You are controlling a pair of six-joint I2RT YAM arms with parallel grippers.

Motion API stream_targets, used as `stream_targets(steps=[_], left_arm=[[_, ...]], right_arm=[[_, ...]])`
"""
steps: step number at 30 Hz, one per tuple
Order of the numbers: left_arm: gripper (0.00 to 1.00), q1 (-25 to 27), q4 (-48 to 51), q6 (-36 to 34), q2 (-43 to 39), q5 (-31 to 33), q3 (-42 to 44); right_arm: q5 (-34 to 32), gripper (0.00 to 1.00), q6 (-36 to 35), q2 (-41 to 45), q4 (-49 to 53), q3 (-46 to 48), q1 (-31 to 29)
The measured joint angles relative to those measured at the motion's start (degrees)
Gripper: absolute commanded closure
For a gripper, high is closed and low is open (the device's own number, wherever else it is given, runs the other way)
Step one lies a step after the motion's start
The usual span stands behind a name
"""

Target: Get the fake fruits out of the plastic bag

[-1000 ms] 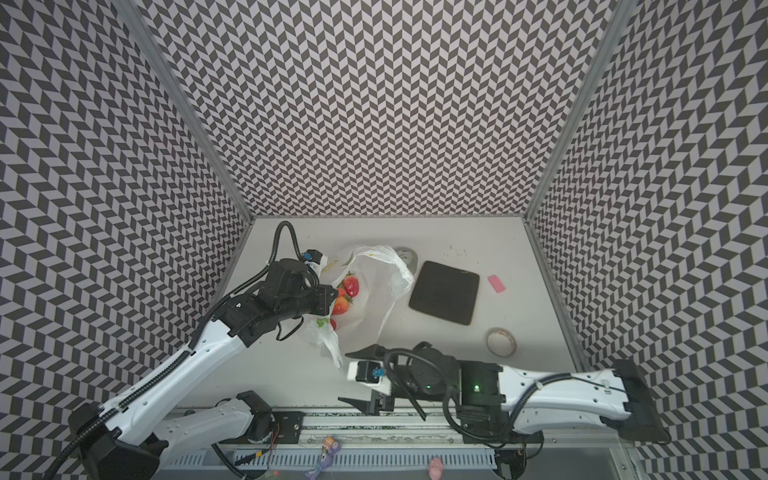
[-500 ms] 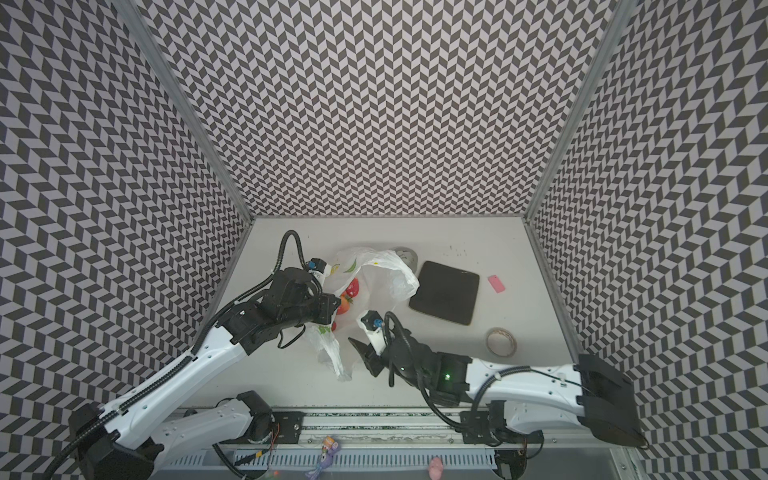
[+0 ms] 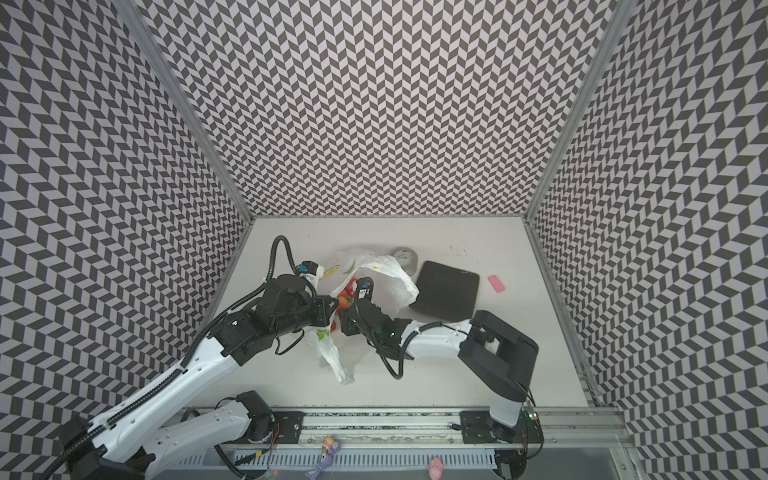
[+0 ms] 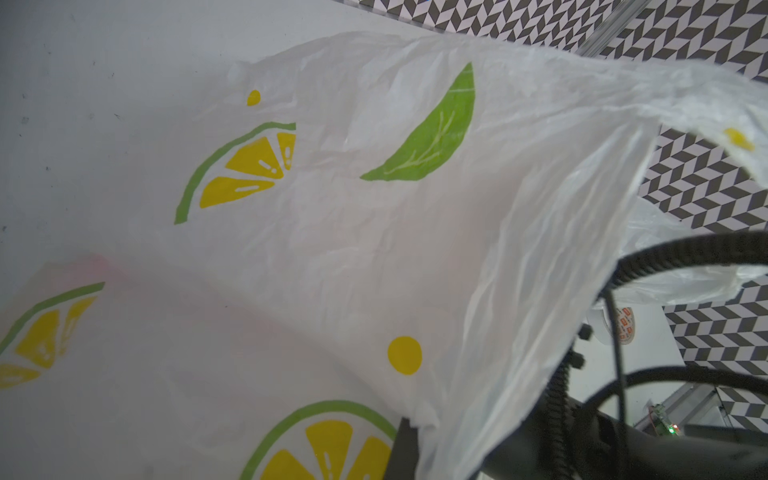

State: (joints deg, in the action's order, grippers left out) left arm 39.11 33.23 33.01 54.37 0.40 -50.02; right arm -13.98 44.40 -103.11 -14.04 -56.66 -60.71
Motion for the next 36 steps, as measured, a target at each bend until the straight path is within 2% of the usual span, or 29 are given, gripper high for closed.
stream_targets(steps=[5,11,17,24,28,34,36], left_arm=[[1.0,0.31,-0.24,0.79,-0.57,0.15,0.13],[1.0,0.9,-0.26,1.38,-1.09,0.2,0.66],[1.0,1.27,-0.31,1.62,-1.55,0.42,0.66],[1.0,1.42,-0.5,1.66,-1.55,1.09,0.68],[1.0,1.44,-0.66,1.62,-1.53,1.49,0.68],[1.0,1.66,-0.76,1.55,-1.09,1.97,0.59],[1.0,1.68,-0.83,1.53,-0.9,2.19,0.59]], right_arm=[[3.58,0.31,10.21,-6.14,1.88,-5.81,1.42],[7.04,0.27,18.05,-10.54,3.58,-10.69,3.41],[7.58,0.27,22.49,-14.34,7.56,-16.48,4.72],[6.21,0.29,24.41,-19.3,15.85,-24.48,4.98],[5.66,0.37,24.2,-20.9,18.49,-26.91,4.98],[5.55,0.6,23.71,-21.14,19.78,-27.32,4.98],[5.44,0.63,23.39,-21.14,19.85,-27.41,4.96]])
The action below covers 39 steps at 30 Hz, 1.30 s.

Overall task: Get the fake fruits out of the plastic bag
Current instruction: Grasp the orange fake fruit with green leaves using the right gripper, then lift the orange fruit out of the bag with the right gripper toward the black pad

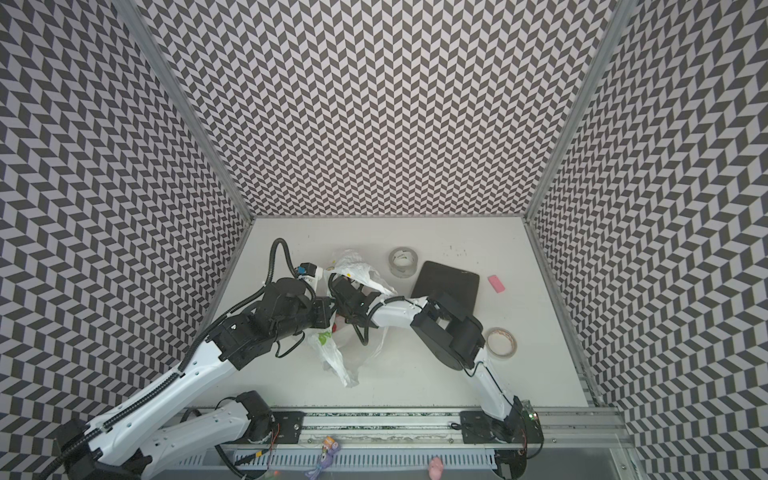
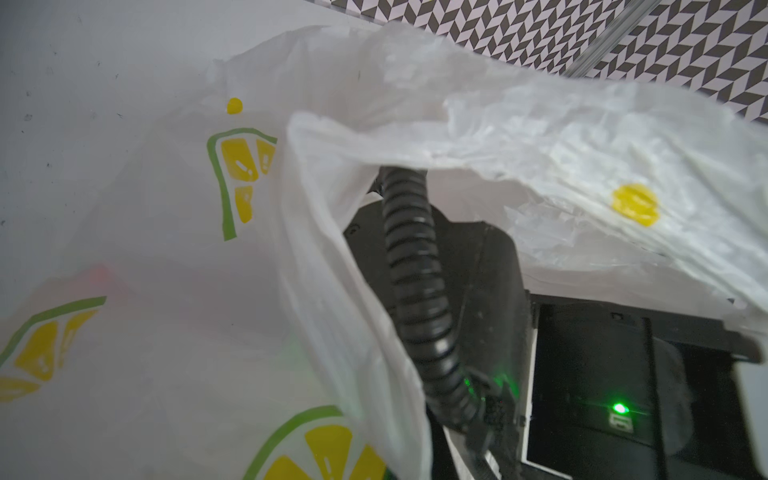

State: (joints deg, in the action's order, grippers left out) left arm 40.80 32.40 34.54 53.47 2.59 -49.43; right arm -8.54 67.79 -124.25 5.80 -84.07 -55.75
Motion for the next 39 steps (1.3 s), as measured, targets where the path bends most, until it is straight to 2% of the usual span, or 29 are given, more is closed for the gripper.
stream_targets(steps=[6,12,20,29,39], left_arm=[[1.0,0.11,-0.07,0.02,0.24,0.83,-0.2],[1.0,0.42,-0.98,0.13,1.05,2.99,-0.31],[1.0,0.42,-3.41,0.28,2.71,5.09,-1.18],[1.0,0.44,-6.05,0.26,4.52,7.04,-3.02],[1.0,0.42,-6.75,-0.2,5.88,7.21,-3.19]], right_arm=[[0.04,0.63,-2.27,1.25,0.7,0.83,0.09],[0.92,0.63,-8.17,11.02,-0.9,10.21,0.07],[5.75,0.63,-21.97,24.76,-6.78,22.34,-0.74],[11.65,0.63,-35.98,37.68,-5.73,29.24,-0.9],[14.56,0.63,-52.17,55.82,-1.44,37.2,-2.38]])
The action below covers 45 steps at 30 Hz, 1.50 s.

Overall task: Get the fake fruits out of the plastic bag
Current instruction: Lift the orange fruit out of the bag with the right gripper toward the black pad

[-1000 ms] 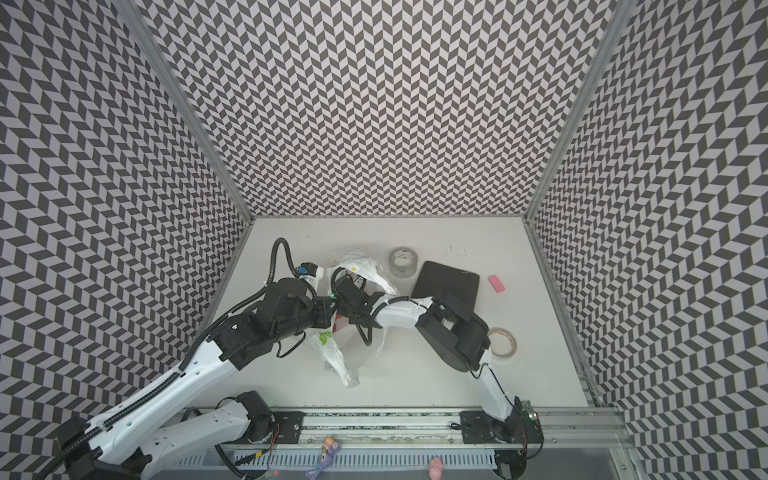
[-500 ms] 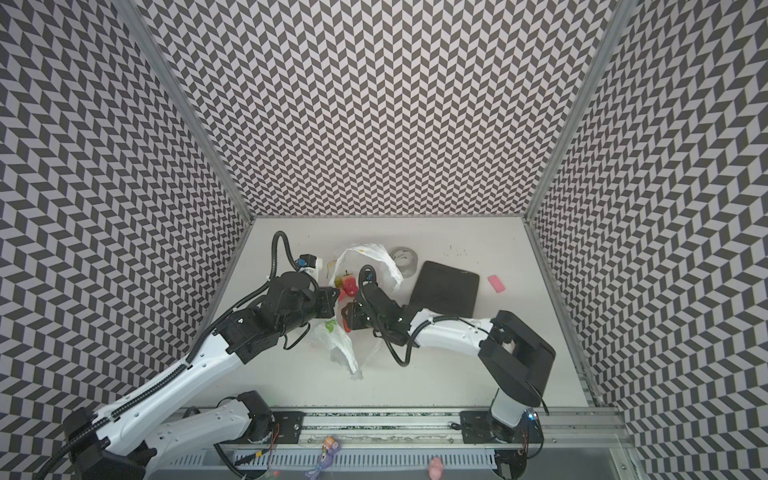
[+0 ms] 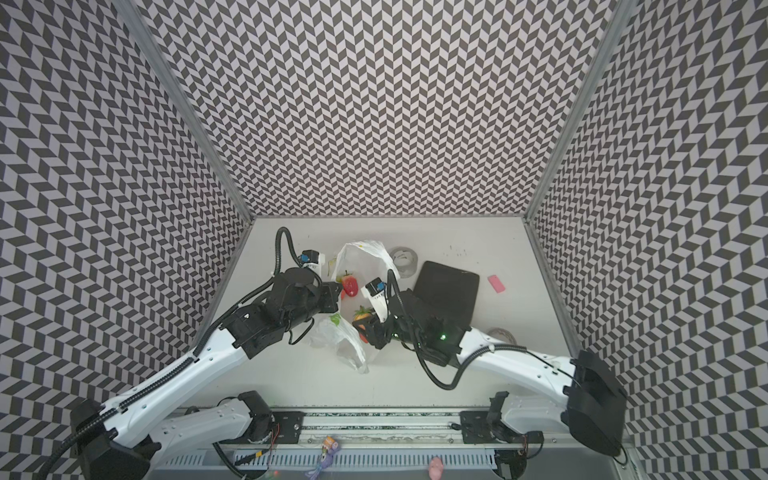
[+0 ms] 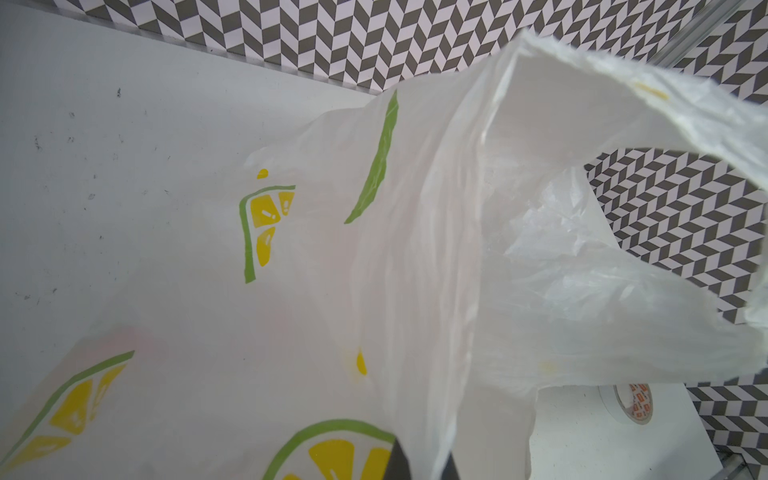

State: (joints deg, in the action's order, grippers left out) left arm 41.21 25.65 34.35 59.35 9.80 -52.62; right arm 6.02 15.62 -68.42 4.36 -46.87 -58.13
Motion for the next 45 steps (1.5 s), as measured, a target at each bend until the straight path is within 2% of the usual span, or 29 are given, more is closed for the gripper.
stream_targets(steps=[6,10,19,22,27,31,37,45], left_arm=[[1.0,0.02,-0.13,-0.17,0.0,0.02,0.0],[1.0,0.02,-0.28,-0.17,0.0,0.04,0.0],[1.0,0.0,-0.85,-0.13,0.0,0.52,0.0],[1.0,0.0,-1.03,-0.04,0.0,0.9,0.0],[1.0,0.0,-1.11,0.07,0.0,1.09,0.0],[1.0,0.02,-1.07,0.11,0.0,1.11,0.0],[1.0,0.0,-0.92,0.9,-0.46,1.42,0.02],[1.0,0.0,-0.63,1.22,-2.03,1.79,0.02]], right_arm=[[-0.04,0.63,-2.56,12.37,5.49,0.76,-0.2],[-4.0,0.65,-0.5,18.8,10.75,0.28,-0.2],[-24.83,0.72,13.79,28.98,23.93,0.68,-0.17],[-30.67,0.73,18.67,29.29,26.03,1.2,1.57],[-34.34,0.76,22.88,17.81,25.18,1.22,7.85],[-32.92,0.76,23.08,7.28,21.11,1.7,14.14],[-31.32,0.75,15.32,-9.57,12.11,-0.42,22.56],[-29.73,0.73,3.34,-31.3,8.02,-15.78,29.64]])
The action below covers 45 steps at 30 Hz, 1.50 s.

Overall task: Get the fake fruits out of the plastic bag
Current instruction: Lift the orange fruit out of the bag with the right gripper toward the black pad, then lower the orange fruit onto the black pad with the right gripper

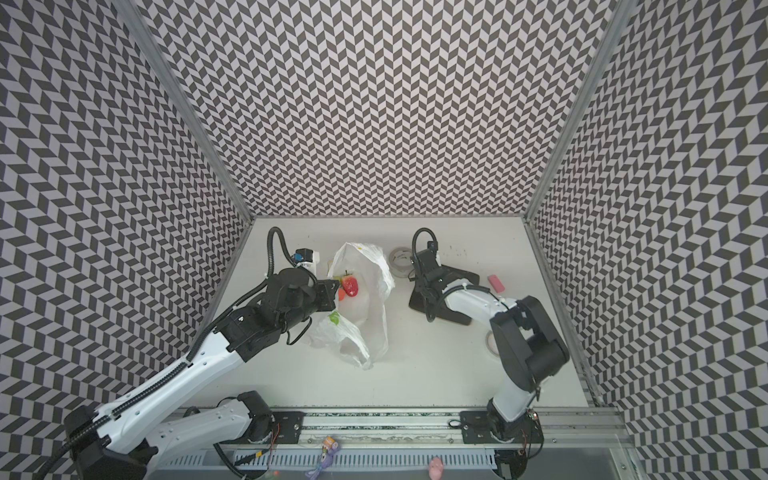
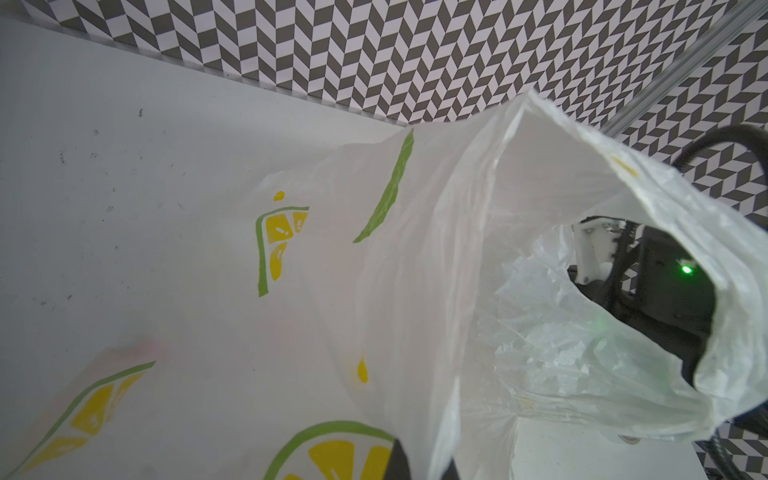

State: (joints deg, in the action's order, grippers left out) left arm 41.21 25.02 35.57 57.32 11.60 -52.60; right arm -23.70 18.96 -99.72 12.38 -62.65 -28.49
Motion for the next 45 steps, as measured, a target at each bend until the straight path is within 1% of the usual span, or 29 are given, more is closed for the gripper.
stream_targets(steps=[7,13,15,17,20,23,29,33,38,41,45], left_arm=[[1.0,0.0,0.15,-0.28,-0.07,0.07,0.0],[1.0,0.0,0.17,-0.83,-0.07,0.09,0.0],[1.0,0.0,0.17,-1.14,-0.07,0.11,0.0],[1.0,0.0,0.17,-1.25,-0.04,0.11,0.0],[1.0,0.0,0.17,-1.42,-0.04,0.11,0.0],[1.0,0.0,0.17,-1.46,-0.02,0.11,0.0],[1.0,0.0,0.17,-1.68,0.0,0.11,0.0],[1.0,0.0,0.15,-2.1,0.09,0.11,0.0],[1.0,0.0,0.11,-2.54,0.55,0.11,0.0],[1.0,0.0,0.0,-2.67,0.85,0.11,0.0],[1.0,0.0,-0.17,-2.73,0.96,0.11,0.0]], right_arm=[[-0.59,0.71,-4.55,-10.84,1.31,-11.89,3.52],[-1.16,0.67,-6.71,-14.75,4.42,-15.98,4.39],[-1.05,0.64,-7.21,-16.04,5.22,-17.2,4.39],[-0.96,0.58,-7.58,-17.18,5.88,-18.08,4.42],[-0.7,0.45,-8.0,-17.53,6.58,-19.02,4.42],[-0.35,0.33,-8.31,-17.55,7.15,-19.17,4.42],[0.48,0.23,-8.37,-17.27,7.91,-19.12,4.42],[1.55,0.21,-8.35,-14.62,8.92,-18.38,4.7],[3.23,0.22,-8.26,-5.86,9.92,-15.91,5.18],[5.31,0.27,-8.02,2.12,10.12,-13.27,5.44],[11.45,0.38,-7.58,14.69,9.7,-8.31,5.44]])
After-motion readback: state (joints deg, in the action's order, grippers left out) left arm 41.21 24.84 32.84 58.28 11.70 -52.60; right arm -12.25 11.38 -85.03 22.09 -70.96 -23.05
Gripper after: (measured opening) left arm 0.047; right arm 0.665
